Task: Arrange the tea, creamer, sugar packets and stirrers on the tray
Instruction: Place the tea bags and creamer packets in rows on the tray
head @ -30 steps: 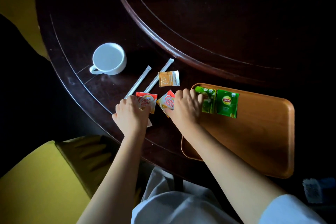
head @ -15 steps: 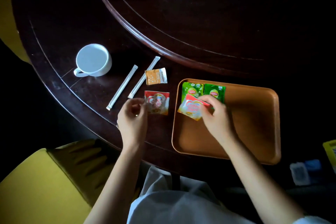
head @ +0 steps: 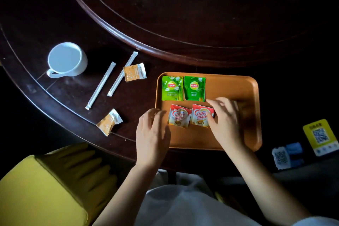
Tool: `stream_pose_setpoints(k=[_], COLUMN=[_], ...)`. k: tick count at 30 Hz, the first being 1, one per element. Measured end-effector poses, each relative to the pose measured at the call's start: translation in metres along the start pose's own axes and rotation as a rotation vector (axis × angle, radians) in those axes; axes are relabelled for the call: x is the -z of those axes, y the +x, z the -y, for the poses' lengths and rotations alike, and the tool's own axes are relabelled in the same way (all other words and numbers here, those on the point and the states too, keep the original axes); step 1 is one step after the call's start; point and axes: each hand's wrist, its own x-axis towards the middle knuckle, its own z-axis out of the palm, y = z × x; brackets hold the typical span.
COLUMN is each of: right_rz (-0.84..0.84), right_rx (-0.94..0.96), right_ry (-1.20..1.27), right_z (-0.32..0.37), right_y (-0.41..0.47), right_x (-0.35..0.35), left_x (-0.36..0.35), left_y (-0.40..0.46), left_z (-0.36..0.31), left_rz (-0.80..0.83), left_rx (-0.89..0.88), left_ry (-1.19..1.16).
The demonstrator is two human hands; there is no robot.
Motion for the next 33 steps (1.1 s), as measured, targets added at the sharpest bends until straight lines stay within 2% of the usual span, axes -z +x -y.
stream_pose_setpoints(k=[3,6,8,11,19,33], right_rz=[-0.045,-0.019,0.014,0.058,0.056,0.087], right_rx=[0.095,0.131,0.138,0.146,0.17,0.178], right_ry=[0.029,0.053,0.042,0.024,0.059,-0.027], right_z=[-0.008,-0.009,-0.008,-0.006,0.001,0.01], right_y=[-0.015,-0.023,-0.023,-0.023,-0.021,-0.02], right_x=[-0.007,-0.015,-0.019,-0.021,-0.028,-0.024], left_x=[-0.001,-0.013,-0.02,-0.023,-0.025,-0.023], left_y=[-0.012,-0.018,-0.019,-0.021,-0.017,-0.014], left_z=[0.002,-0.002,-0.005,-0.008,-0.005,-0.004], left_rz=[0.088,0.281,0.362,0.399,0.377,0.338], left_rx=[-0.233,-0.346,-0.313,-0.237,-0.164,-0.153], left_ry=[0.122,0.218,0.263,0.316,0.36,0.36])
